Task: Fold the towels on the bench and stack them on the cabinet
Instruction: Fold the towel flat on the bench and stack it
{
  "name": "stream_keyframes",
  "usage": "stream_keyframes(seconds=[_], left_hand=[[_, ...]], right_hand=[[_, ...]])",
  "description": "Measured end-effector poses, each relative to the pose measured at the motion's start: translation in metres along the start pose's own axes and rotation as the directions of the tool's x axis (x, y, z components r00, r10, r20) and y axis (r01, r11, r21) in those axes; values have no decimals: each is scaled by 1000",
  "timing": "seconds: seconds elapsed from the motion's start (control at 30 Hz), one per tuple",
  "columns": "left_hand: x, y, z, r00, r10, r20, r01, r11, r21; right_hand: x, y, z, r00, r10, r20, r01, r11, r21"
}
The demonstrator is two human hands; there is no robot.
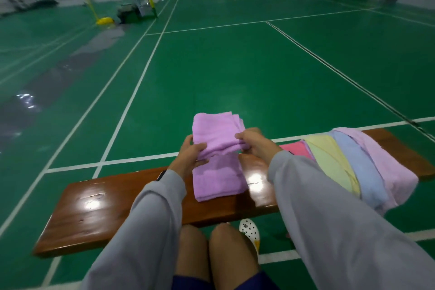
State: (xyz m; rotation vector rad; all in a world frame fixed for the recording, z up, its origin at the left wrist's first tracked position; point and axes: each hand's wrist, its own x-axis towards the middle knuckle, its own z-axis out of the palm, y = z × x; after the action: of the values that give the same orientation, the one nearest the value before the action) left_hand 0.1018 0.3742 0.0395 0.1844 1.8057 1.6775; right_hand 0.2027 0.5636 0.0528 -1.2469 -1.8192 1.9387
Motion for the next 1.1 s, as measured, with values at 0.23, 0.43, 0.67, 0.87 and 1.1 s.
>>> stream_keyframes(seconds=[0.23,0.43,0.67,0.87,1.1], left_hand=[[-10,-74,-26,908,-414,-63,411,852,325],[-12,-44,-30,936,-349,-41,345,889,301],[-18,-69,-45,925,-373,-72,353,772,529],[-21,-75,-40,965,-204,-167,263,780,568],[5,-70,-18,939,266,217,-269,178,946]], right_hand=[[-2,100,15,966,249,67,-218,929,-300],[2,76,13,962,230,145,-182,941,-286],[-10,92,16,943,301,144,-231,901,-366],[-22,87,21,990,-136,-32,69,674,-736],[4,89,47,868,-370,331,434,240,-868]])
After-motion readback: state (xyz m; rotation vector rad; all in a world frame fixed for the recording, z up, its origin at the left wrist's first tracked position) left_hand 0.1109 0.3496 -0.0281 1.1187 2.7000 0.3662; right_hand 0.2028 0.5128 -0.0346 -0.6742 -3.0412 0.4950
